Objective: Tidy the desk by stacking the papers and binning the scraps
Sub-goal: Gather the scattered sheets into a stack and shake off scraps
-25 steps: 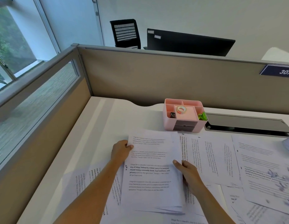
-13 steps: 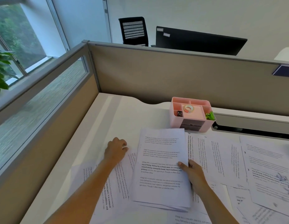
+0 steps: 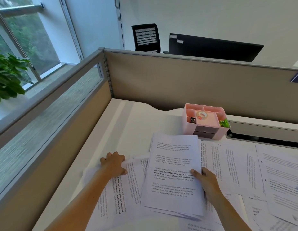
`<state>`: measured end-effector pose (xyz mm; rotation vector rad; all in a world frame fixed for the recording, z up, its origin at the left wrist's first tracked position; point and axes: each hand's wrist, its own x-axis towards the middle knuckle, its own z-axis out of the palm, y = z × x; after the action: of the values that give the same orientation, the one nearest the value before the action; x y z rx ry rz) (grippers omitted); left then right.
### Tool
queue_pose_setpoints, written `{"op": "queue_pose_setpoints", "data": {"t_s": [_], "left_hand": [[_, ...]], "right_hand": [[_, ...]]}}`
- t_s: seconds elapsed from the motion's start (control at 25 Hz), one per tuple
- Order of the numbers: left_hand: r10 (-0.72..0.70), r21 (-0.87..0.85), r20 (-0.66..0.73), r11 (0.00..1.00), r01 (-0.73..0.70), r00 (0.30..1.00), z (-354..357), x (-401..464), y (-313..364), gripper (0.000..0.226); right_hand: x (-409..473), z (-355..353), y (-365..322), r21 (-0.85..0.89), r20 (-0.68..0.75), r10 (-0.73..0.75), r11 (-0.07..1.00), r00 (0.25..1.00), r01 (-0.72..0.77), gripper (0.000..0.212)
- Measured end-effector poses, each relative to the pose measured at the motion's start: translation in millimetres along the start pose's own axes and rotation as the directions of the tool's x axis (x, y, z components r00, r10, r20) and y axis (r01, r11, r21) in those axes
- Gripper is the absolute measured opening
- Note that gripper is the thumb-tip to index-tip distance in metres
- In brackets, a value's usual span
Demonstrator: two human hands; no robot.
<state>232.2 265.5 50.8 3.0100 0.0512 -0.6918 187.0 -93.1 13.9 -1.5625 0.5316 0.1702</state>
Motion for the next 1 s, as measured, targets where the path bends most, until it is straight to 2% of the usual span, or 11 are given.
{"op": "queue_pose_setpoints", "data": {"t_s": [0.08, 0.2, 0.28, 0.36, 0.44, 0.56, 0.64, 0.72, 0.8, 0.88, 1.0], "left_hand": [[0.026, -0.123, 0.023, 0.992, -0.023, 0.999, -10.4, 0.3, -6.4, 0.025], [0.038, -0.317, -0.114, 0.946, -0.072, 0.993, -39.1, -2.8, -20.5, 0.014], [-0.068, -0.376, -0.249, 0.926, -0.032, 0.966, -68.8, -9.5, -31.0, 0.011], [-0.164, -0.313, -0.384, 0.949, 0.039, 0.909, -100.3, -17.8, -45.0, 0.005], [-0.208, -0.395, -0.431, 0.918, 0.024, 0.878, -122.7, -24.6, -58.7, 0.006], [-0.28, -0.737, -0.37, 0.669, -0.097, 0.886, -128.1, -31.2, -53.6, 0.015], [-0.281, -0.801, -0.318, 0.591, -0.098, 0.905, -110.6, -31.4, -25.6, 0.02], [-0.219, -0.855, -0.229, 0.511, -0.088, 0.949, -82.0, -29.3, 10.9, 0.019], [-0.172, -0.865, -0.164, 0.498, -0.058, 0.971, -50.7, -24.2, 44.0, 0.015], [-0.138, -0.844, -0.127, 0.536, -0.034, 0.982, -26.3, -21.6, 68.6, 0.012], [-0.061, -0.848, -0.086, 0.529, -0.041, 0.994, -5.7, -23.6, 94.2, 0.013]], "right_hand": [[0.9, 0.6, -1.5, 0.004, -0.002, 0.018, 1.0, 1.0, -0.018, 0.02], [3.3, 1.2, -6.3, 0.011, 0.005, 0.06, 0.998, 0.998, -0.06, 0.021], [4.1, 1.2, -8.6, -0.01, 0.007, 0.075, 0.997, 0.997, -0.075, 0.018], [4.1, 0.9, -9.7, -0.058, 0.001, 0.066, 0.996, 0.998, -0.066, 0.012], [3.6, 0.5, -10.3, -0.094, 0.002, 0.05, 0.994, 0.999, -0.05, 0.008], [0.3, 1.4, -11.5, -0.12, 0.021, 0.044, 0.992, 0.999, -0.041, 0.011], [-4.6, 3.0, -12.9, -0.132, 0.031, 0.058, 0.99, 0.998, -0.053, 0.02], [-12.2, 4.5, -17.3, -0.12, 0.048, 0.065, 0.991, 0.997, -0.059, 0.033], [-20.2, 5.0, -22.3, -0.026, 0.07, 0.082, 0.996, 0.994, -0.081, 0.04], [-25.1, 2.4, -25.9, 0.048, 0.065, 0.105, 0.993, 0.992, -0.108, 0.04], [-25.7, -2.6, -25.4, 0.019, 0.092, 0.12, 0.992, 0.989, -0.122, 0.036]]}}
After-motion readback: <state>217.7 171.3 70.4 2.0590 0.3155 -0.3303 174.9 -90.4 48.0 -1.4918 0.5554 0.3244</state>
